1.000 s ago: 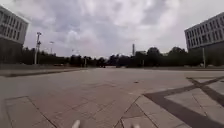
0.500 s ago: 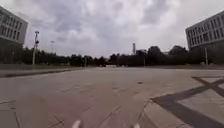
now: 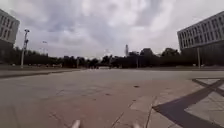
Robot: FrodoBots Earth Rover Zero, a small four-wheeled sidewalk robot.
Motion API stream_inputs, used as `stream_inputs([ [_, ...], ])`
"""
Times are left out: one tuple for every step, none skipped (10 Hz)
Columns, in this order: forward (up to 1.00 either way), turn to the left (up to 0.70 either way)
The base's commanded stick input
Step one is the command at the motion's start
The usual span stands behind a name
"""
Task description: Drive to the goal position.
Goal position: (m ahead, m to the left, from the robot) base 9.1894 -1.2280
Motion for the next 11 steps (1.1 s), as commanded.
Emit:
stream_inputs([
  [0.85, 0.0],
  [0.85, 0.0],
  [0.85, 0.0],
  [0.85, 0.0],
  [0.85, 0.0],
  [0.85, 0.0],
  [0.85, 0.0],
  [0.85, 0.0],
  [0.85, 0.0],
  [0.85, 0.0],
  [0.85, 0.0],
])
